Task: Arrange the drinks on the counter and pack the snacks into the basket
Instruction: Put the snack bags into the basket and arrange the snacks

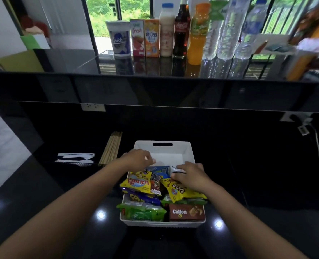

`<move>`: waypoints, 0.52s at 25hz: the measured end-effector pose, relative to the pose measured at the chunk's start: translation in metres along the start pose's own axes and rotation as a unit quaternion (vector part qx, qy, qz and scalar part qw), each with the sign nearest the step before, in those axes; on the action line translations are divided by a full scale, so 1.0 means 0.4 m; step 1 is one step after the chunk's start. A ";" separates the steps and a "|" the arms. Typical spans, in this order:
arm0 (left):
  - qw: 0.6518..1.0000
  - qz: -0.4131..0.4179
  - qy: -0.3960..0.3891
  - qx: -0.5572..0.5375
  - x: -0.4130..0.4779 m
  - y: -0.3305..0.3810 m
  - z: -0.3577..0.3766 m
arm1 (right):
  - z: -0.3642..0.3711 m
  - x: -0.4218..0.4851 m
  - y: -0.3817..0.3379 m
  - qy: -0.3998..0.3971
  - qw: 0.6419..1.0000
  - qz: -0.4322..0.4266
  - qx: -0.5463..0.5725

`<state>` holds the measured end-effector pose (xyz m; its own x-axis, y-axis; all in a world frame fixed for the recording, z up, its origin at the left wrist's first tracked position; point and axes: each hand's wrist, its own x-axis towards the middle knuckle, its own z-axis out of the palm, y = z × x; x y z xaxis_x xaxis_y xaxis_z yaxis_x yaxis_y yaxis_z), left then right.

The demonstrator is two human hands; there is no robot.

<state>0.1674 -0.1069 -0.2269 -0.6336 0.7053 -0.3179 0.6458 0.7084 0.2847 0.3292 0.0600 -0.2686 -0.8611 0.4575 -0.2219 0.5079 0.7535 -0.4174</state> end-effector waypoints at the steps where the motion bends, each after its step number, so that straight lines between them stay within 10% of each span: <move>1: 1.000 0.009 0.001 -0.009 0.030 0.003 0.009 | 0.005 0.018 -0.008 0.012 1.000 -0.005 -0.015; 13: 1.000 -0.004 -0.009 0.019 0.164 -0.071 0.124 | 0.038 0.122 0.003 0.050 0.984 0.052 -0.163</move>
<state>0.1287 -0.0820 -0.3005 -0.6308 0.6991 -0.3368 0.6566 0.7121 0.2486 0.2875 0.0758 -0.2934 -0.8056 0.5722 -0.1535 0.5880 0.8040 -0.0884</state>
